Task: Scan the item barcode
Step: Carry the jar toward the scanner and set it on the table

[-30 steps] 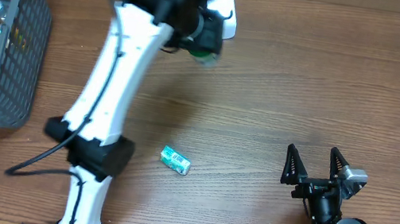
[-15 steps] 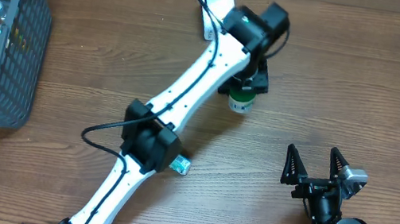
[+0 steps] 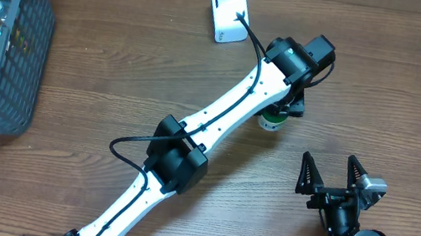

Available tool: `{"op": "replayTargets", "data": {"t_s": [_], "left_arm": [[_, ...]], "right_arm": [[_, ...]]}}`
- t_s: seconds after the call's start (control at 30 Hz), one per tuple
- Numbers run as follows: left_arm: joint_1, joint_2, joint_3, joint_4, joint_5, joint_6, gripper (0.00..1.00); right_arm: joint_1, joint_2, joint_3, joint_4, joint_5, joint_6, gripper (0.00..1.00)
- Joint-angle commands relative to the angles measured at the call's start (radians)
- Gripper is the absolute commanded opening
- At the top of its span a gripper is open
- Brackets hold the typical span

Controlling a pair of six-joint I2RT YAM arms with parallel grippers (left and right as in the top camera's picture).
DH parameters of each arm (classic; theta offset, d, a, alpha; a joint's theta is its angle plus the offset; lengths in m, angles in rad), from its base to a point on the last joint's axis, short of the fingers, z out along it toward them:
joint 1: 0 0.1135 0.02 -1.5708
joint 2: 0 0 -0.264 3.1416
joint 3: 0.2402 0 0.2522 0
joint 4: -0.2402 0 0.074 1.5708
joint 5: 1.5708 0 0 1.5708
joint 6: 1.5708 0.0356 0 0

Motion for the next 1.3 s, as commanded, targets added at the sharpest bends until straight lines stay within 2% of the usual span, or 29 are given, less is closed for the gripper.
{"op": "replayTargets", "data": {"t_s": [0.0, 0.27, 0.63, 0.83, 0.93, 1.1, 1.27], "left_arm": [[-0.015, 0.008, -0.030, 0.029, -0.021, -0.046, 0.32], [-0.035, 0.008, -0.038, 0.058, -0.035, -0.046, 0.34], [-0.064, 0.009, -0.070, 0.062, -0.106, -0.046, 0.41], [-0.065, 0.009, -0.108, 0.081, -0.087, -0.050, 0.62], [-0.063, 0.006, -0.107, 0.082, -0.079, -0.049, 0.99], [-0.029, -0.018, -0.084, 0.074, 0.018, 0.000, 1.00], [0.039, -0.117, 0.018, -0.006, 0.016, 0.000, 1.00]], "right_arm": [[-0.006, -0.007, -0.011, 0.005, -0.005, -0.007, 1.00], [-0.006, -0.007, -0.011, 0.005, -0.005, -0.007, 1.00], [-0.006, -0.007, -0.011, 0.005, -0.005, -0.007, 1.00], [-0.006, -0.007, -0.011, 0.005, -0.005, -0.007, 1.00], [-0.006, -0.007, -0.011, 0.005, -0.005, -0.007, 1.00], [-0.006, -0.007, -0.011, 0.005, -0.005, -0.007, 1.00], [-0.006, -0.007, -0.011, 0.005, -0.005, -0.007, 1.00]]}}
